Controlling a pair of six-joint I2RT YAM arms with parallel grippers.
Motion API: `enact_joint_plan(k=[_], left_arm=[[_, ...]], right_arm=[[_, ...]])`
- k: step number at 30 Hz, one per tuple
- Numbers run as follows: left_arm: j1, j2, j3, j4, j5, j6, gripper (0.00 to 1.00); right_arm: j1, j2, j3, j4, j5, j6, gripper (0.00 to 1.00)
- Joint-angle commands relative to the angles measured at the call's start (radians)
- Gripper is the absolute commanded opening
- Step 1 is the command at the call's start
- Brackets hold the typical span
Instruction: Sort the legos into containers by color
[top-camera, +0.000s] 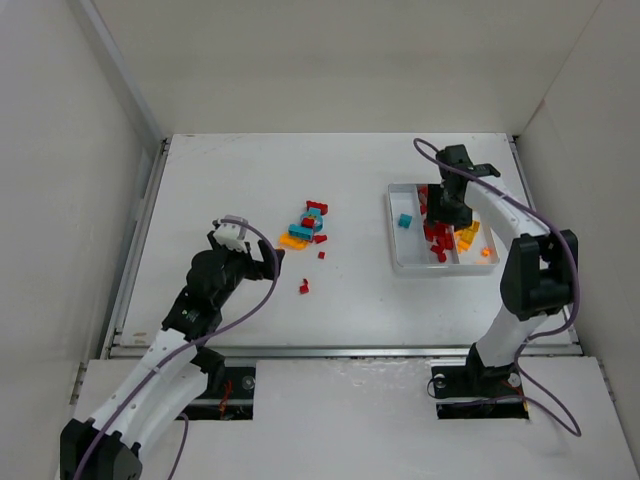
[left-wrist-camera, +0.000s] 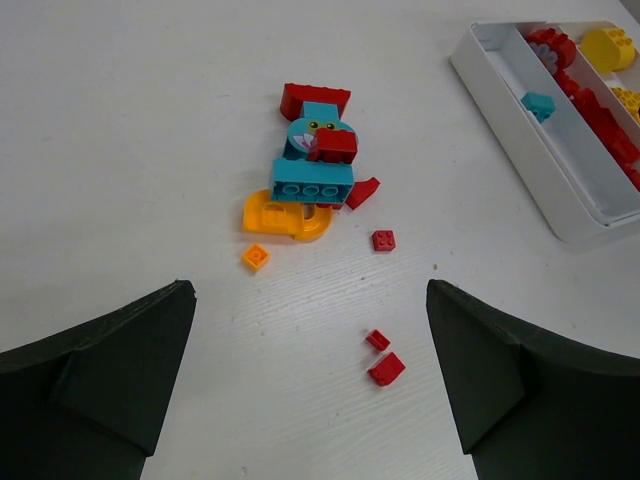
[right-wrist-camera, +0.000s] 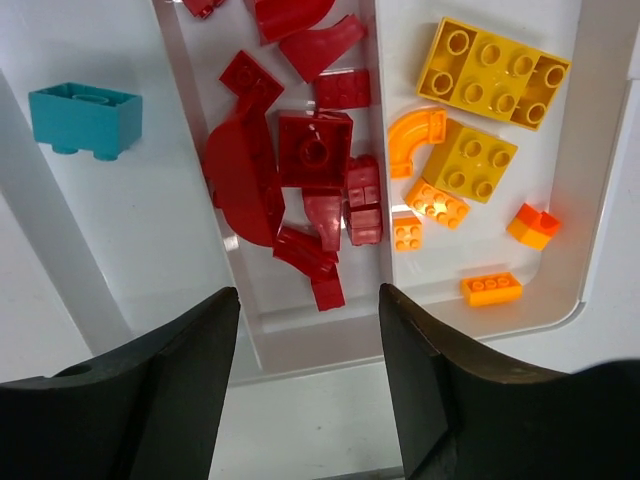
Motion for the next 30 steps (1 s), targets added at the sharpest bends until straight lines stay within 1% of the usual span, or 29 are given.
enact_joint_plan(k=[1, 2, 4, 5, 6, 8, 9, 10, 11, 12, 14, 16, 17, 19, 21, 24, 26, 28, 30], left_arm=[[0.011, -0.006, -0.010, 0.047, -0.001, -0.013, 1.00], [0.020, 0.005, -0.010, 0.047, -0.001, -0.013, 1.00], [0.031, 0.005, -0.010, 0.056, -0.001, -0.025, 1.00], [0.040, 0.005, -0.010, 0.056, -0.001, -0.040, 1.00], [0.054, 0.005, -0.010, 0.071, -0.001, -0.040, 1.00], [0.072, 0.005, -0.021, 0.090, -0.025, -0.059, 1.00], [0.081, 0.032, -0.021, 0.103, -0.039, -0.077, 1.00], [0.095, 0.046, -0.021, 0.113, -0.053, -0.086, 1.00], [0.095, 0.059, -0.021, 0.113, -0.097, -0.097, 1.00], [0.095, 0.059, -0.021, 0.123, -0.115, -0.097, 1.00], [0.095, 0.071, -0.032, 0.172, -0.128, -0.094, 1.00], [0.095, 0.080, -0.055, 0.208, -0.126, -0.071, 1.00], [0.095, 0.080, -0.055, 0.194, -0.140, -0.071, 1.00], [0.095, 0.080, -0.055, 0.194, -0.140, -0.071, 1.00], [0.095, 0.080, -0.055, 0.203, -0.104, -0.060, 1.00], [0.095, 0.053, -0.065, 0.212, -0.093, -0.049, 1.00], [0.095, 0.034, -0.075, 0.212, -0.093, -0.049, 1.00], [0.104, 0.020, -0.087, 0.225, -0.093, -0.049, 1.00], [0.115, -0.004, -0.099, 0.235, -0.093, -0.049, 1.00]], right_arm=[[0.036, -0.086, 0.045, -0.020, 0.010, -0.027, 0.64], [0.099, -0.100, 0.068, -0.020, 0.022, -0.037, 0.65], [0.183, -0.122, 0.077, 0.006, 0.022, -0.050, 0.65], [0.284, -0.122, 0.077, 0.044, -0.007, -0.060, 0.65], [0.336, -0.122, 0.077, 0.062, -0.022, -0.060, 0.65], [0.433, -0.082, 0.077, 0.101, -0.068, -0.060, 0.65], [0.522, -0.030, 0.086, 0.130, -0.069, -0.060, 0.65], [0.562, -0.001, 0.095, 0.144, -0.069, -0.051, 0.65], [0.600, 0.030, 0.106, 0.156, -0.069, -0.051, 0.65], [0.660, 0.059, 0.117, 0.191, -0.044, -0.051, 0.65], [0.696, 0.140, 0.131, 0.234, -0.032, -0.051, 0.65], [0.696, 0.188, 0.166, 0.285, -0.018, -0.051, 0.65], [0.696, 0.231, 0.178, 0.296, -0.003, -0.051, 0.65], [0.687, 0.280, 0.213, 0.296, -0.003, -0.082, 0.65], [0.687, 0.357, 0.275, 0.287, 0.007, -0.114, 0.65], [0.687, 0.427, 0.301, 0.288, -0.004, -0.142, 0.65], [0.687, 0.450, 0.301, 0.308, -0.013, -0.142, 0.64], [0.687, 0.470, 0.301, 0.319, -0.029, -0.178, 0.62], [0.687, 0.495, 0.310, 0.319, -0.029, -0.189, 0.58]])
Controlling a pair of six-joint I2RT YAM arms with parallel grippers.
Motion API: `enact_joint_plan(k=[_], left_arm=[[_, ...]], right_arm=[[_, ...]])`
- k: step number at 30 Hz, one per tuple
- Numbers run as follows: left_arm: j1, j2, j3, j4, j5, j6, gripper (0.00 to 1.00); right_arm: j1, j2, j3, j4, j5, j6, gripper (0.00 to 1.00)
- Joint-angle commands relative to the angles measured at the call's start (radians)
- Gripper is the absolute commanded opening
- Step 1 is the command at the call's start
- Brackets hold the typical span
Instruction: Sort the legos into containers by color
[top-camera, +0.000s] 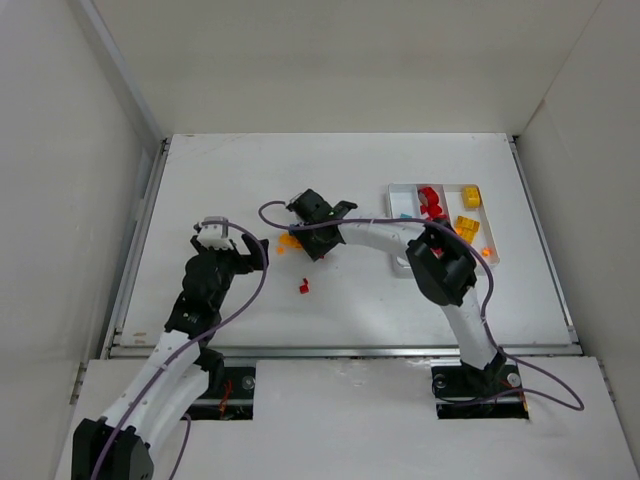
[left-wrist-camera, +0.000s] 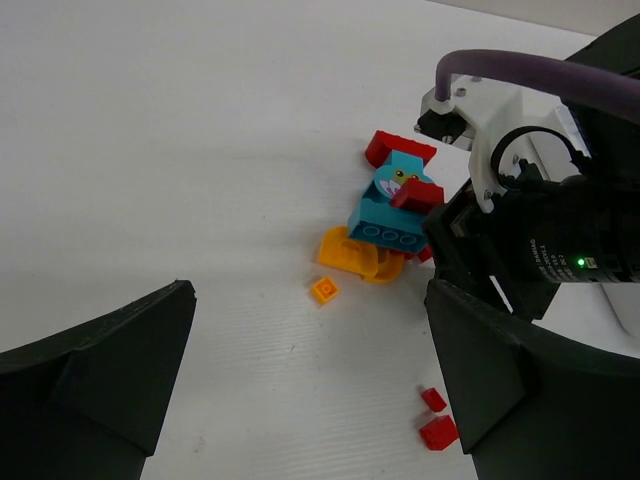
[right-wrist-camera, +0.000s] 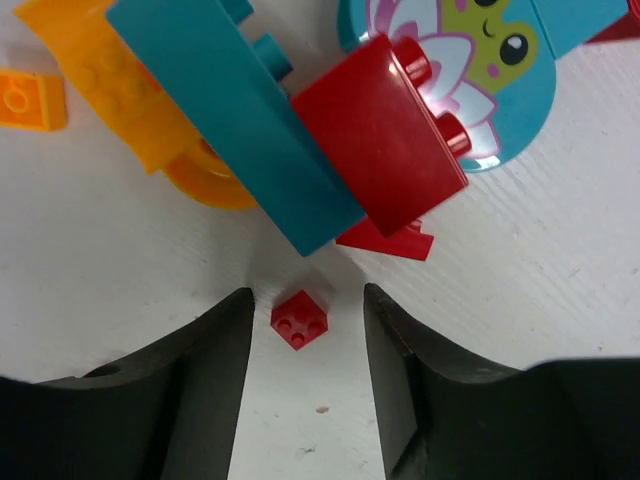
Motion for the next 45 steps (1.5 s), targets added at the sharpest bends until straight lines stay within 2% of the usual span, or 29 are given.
enact_joint_plan(k=[1, 5, 13, 20, 21, 24, 25, 26, 30, 34, 36, 40, 42, 45], left_arm=[[0.021, -0.044, -0.027, 0.085, 0.008, 0.006, 1.00], [0.021, -0.075, -0.036, 0.085, -0.001, 0.006, 1.00], [0.021, -0.075, -0.036, 0.094, 0.008, 0.006, 1.00], [0.021, -0.075, -0.045, 0.094, 0.019, 0.015, 1.00], [0.021, -0.075, -0.045, 0.094, 0.019, 0.015, 1.00], [0.021, -0.075, -0.045, 0.094, 0.019, 0.015, 1.00], [0.021, -0.075, -0.045, 0.094, 0.019, 0.015, 1.00], [0.021, -0.075, -0.045, 0.094, 0.019, 0.015, 1.00], [0.021, -0.084, -0.045, 0.103, 0.019, 0.015, 1.00], [0.021, -0.093, -0.063, 0.112, 0.019, 0.015, 1.00], [0.021, -0.103, -0.063, 0.112, 0.019, 0.015, 1.00], [0.021, -0.125, -0.074, 0.122, 0.010, 0.015, 1.00], [0.021, -0.135, -0.074, 0.131, 0.010, 0.015, 1.00], [0.021, -0.135, -0.083, 0.131, 0.010, 0.015, 1.00]], right_arm=[[0.008, 0.064, 0.031, 0.029, -0.001, -0.058, 0.52], [0.008, 0.044, 0.022, 0.005, -0.010, -0.069, 0.38], [0.008, -0.042, -0.110, 0.041, -0.041, -0.069, 0.44], [0.008, -0.053, -0.133, 0.044, -0.071, -0.069, 0.38], [0.008, -0.053, -0.144, 0.053, -0.071, -0.069, 0.35], [0.008, -0.053, -0.132, 0.053, -0.081, -0.069, 0.19], [0.008, -0.053, -0.132, 0.053, -0.090, -0.060, 0.07], [0.008, -0.053, -0.132, 0.053, -0.090, -0.049, 0.00], [-0.014, -0.150, -0.162, 0.082, -0.140, 0.029, 0.00], [-0.138, -0.385, -0.301, 0.192, -0.292, 0.196, 0.00], [-0.245, -0.549, -0.424, 0.268, -0.292, 0.303, 0.00], [-0.466, -0.743, -0.595, 0.245, -0.167, 0.391, 0.00], [-0.584, -0.770, -0.642, 0.156, -0.064, 0.401, 0.00], [-0.694, -0.780, -0.678, 0.111, -0.033, 0.338, 0.00]])
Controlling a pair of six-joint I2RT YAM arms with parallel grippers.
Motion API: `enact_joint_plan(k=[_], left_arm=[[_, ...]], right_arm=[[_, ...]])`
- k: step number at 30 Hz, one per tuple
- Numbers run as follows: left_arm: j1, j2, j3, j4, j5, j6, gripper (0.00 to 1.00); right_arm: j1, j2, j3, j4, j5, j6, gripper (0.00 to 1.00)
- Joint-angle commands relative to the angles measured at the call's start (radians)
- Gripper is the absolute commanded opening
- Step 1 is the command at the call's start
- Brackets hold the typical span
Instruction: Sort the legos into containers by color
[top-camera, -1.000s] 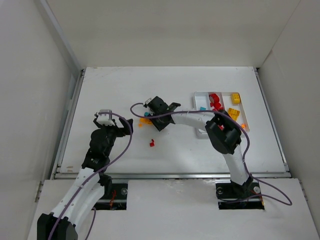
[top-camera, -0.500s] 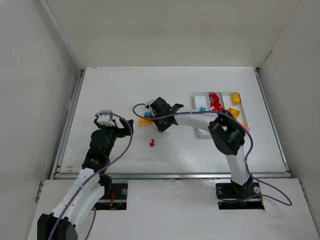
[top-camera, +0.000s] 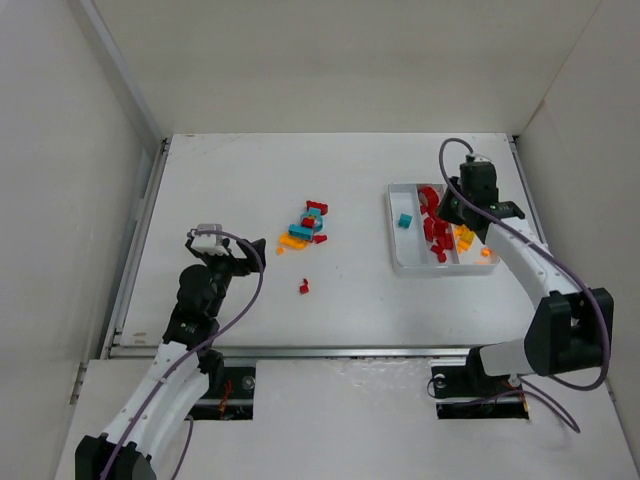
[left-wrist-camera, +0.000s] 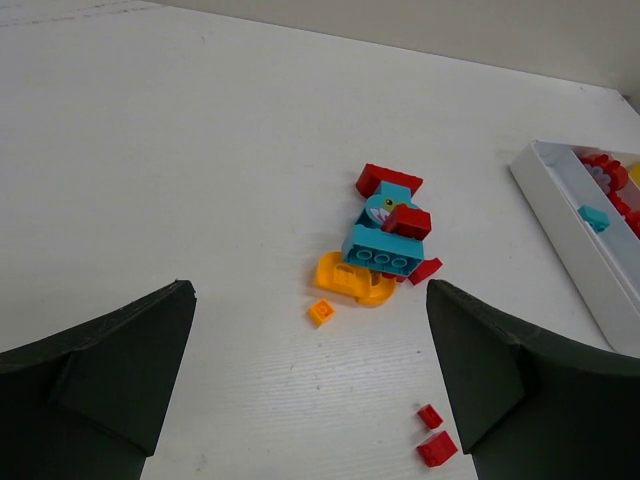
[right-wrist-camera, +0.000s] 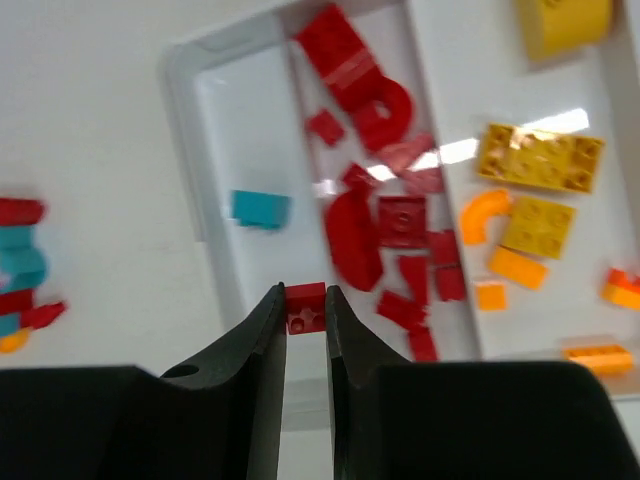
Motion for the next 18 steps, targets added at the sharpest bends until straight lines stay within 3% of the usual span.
enact_joint_plan(k=[1, 9, 11, 12, 18], left_arm=[[0.002, -0.026, -0.016, 0.069, -0.001, 0.007, 1.00], [0.002, -0.026, -0.016, 0.079, -0.010, 0.007, 1.00], [0.002, -0.035, -0.016, 0.079, -0.010, 0.007, 1.00], [0.002, -0.035, -0.016, 0.079, -0.010, 0.007, 1.00], [0.002, -0.076, -0.035, 0.089, -0.010, 0.016, 1.00]], right_arm=[[-0.061, 0.040, -0.071, -0.101, 0.063, 0.000, 0.00], [-0.085, 0.092, -0.091, -0.089, 0.052, -0.034, 0.00], [-0.095, 0.104, -0.091, -0.089, 0.052, -0.034, 0.15], [-0.095, 0.115, -0.091, -0.089, 0.052, -0.043, 0.33], [-0.095, 0.071, -0.082, -0.109, 0.052, -0.071, 0.45]])
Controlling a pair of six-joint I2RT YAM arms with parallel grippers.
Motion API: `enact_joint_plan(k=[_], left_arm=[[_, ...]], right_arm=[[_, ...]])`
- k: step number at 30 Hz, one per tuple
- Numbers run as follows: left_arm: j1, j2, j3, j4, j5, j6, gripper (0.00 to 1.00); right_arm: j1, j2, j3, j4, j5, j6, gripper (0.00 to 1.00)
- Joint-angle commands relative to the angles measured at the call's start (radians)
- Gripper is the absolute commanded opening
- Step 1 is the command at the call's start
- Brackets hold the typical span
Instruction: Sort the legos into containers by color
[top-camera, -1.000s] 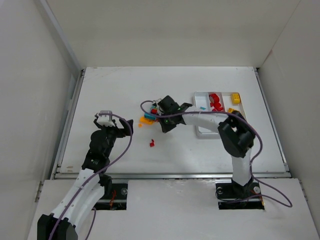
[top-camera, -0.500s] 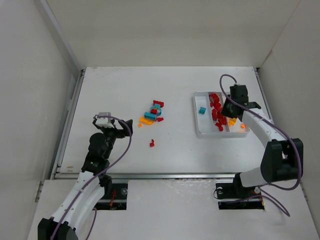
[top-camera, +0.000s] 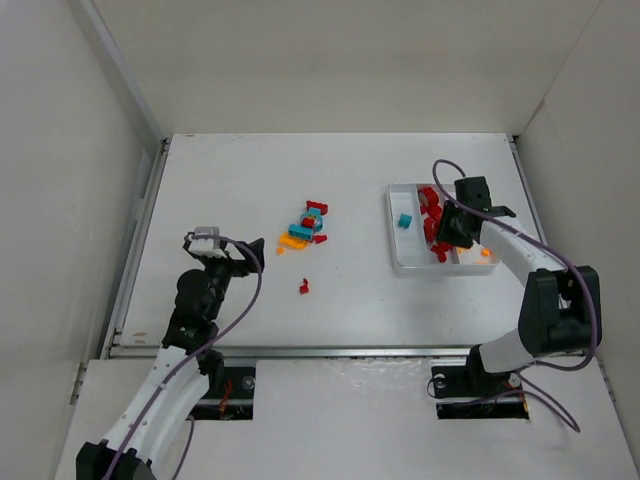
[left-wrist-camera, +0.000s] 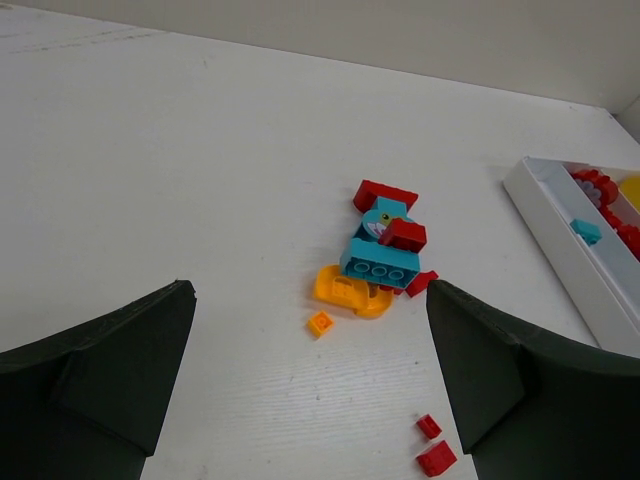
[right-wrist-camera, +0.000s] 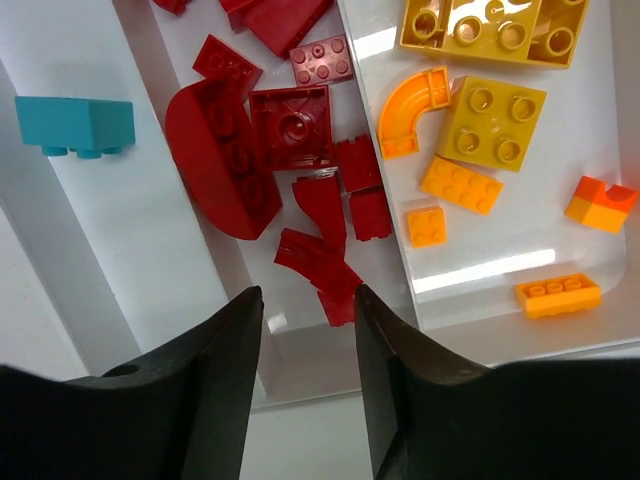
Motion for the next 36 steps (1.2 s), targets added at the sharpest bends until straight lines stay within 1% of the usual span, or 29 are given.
enact_joint_plan(k=[1, 2, 4, 5, 6, 7, 8, 9, 10, 11, 13, 14, 15, 17, 18, 20, 22, 25, 28, 29, 32, 35, 36], left_arm=[[0.001, -0.038, -0.016, 0.064, -0.006, 0.012, 1.00], [0.001, -0.053, -0.026, 0.064, -0.006, 0.021, 1.00], [0.001, -0.066, -0.026, 0.050, -0.006, 0.073, 1.00], [0.001, -0.076, -0.026, 0.041, -0.042, 0.073, 1.00], [0.001, -0.077, -0.026, 0.041, -0.055, 0.073, 1.00], [0.001, -0.077, -0.026, 0.032, -0.055, 0.073, 1.00], [0.001, -0.077, -0.026, 0.032, -0.055, 0.073, 1.00], [0.001, -0.067, -0.016, 0.032, -0.055, 0.073, 1.00], [0.001, -0.067, -0.016, 0.032, -0.046, 0.084, 1.00], [0.001, -0.057, -0.016, 0.032, -0.046, 0.084, 1.00], [0.001, -0.057, -0.016, 0.032, -0.035, 0.084, 1.00], [0.001, -0.057, -0.016, 0.032, -0.035, 0.084, 1.00], [0.001, -0.057, -0.016, 0.032, -0.035, 0.084, 1.00], [0.001, -0.047, -0.007, 0.032, -0.035, 0.084, 1.00], [0.001, -0.047, -0.007, 0.032, -0.035, 0.084, 1.00], [0.001, -0.047, -0.007, 0.032, -0.035, 0.084, 1.00], [0.001, -0.047, -0.007, 0.032, -0.035, 0.084, 1.00], [0.001, -0.038, -0.007, 0.032, -0.035, 0.084, 1.00], [0.001, -0.038, -0.007, 0.032, -0.035, 0.084, 1.00], [0.001, -0.038, -0.007, 0.032, -0.035, 0.084, 1.00], [0.001, -0.038, -0.007, 0.032, -0.035, 0.084, 1.00], [0.001, -0.038, -0.007, 0.032, -0.035, 0.084, 1.00], [0.001, -0.038, -0.007, 0.032, -0.035, 0.084, 1.00]], right_arm=[[-0.007, -0.060, 0.014, -0.002, 0.010, -0.032, 0.48], [-0.007, -0.070, 0.028, -0.020, 0.010, -0.045, 0.50], [0.069, -0.100, 0.055, -0.055, 0.040, -0.058, 0.53], [0.115, -0.111, 0.056, -0.055, 0.049, -0.080, 0.55], [0.172, -0.111, 0.069, -0.055, 0.060, -0.089, 0.56], [0.302, -0.120, 0.080, -0.027, 0.060, -0.089, 0.57], [0.370, -0.098, 0.080, -0.005, 0.060, -0.098, 0.63], [0.499, -0.035, 0.112, 0.035, 0.015, -0.098, 0.68], [0.562, -0.035, 0.112, 0.046, 0.014, -0.112, 0.68], [0.618, 0.060, 0.164, 0.046, 0.014, -0.112, 0.68], [0.711, 0.166, 0.235, 0.034, 0.036, -0.112, 0.68], [0.782, 0.214, 0.270, 0.021, 0.036, -0.112, 0.68], [0.813, 0.296, 0.337, 0.021, 0.036, -0.112, 0.68], [0.878, 0.359, 0.400, -0.003, -0.001, -0.095, 0.68], [0.890, 0.407, 0.452, -0.003, -0.015, -0.085, 0.68], [0.901, 0.439, 0.491, -0.014, -0.024, -0.043, 0.74], [0.913, 0.481, 0.534, -0.014, -0.035, -0.010, 0.77], [0.913, 0.557, 0.598, -0.069, -0.009, 0.003, 0.77], [0.923, 0.611, 0.640, -0.114, 0.017, 0.012, 0.70], [0.923, 0.631, 0.649, -0.114, 0.017, 0.012, 0.61], [0.944, 0.631, 0.649, -0.123, 0.017, 0.012, 0.45], [0.944, 0.631, 0.649, -0.123, 0.017, 0.012, 0.45], [0.944, 0.631, 0.649, -0.134, 0.017, 0.012, 0.47]])
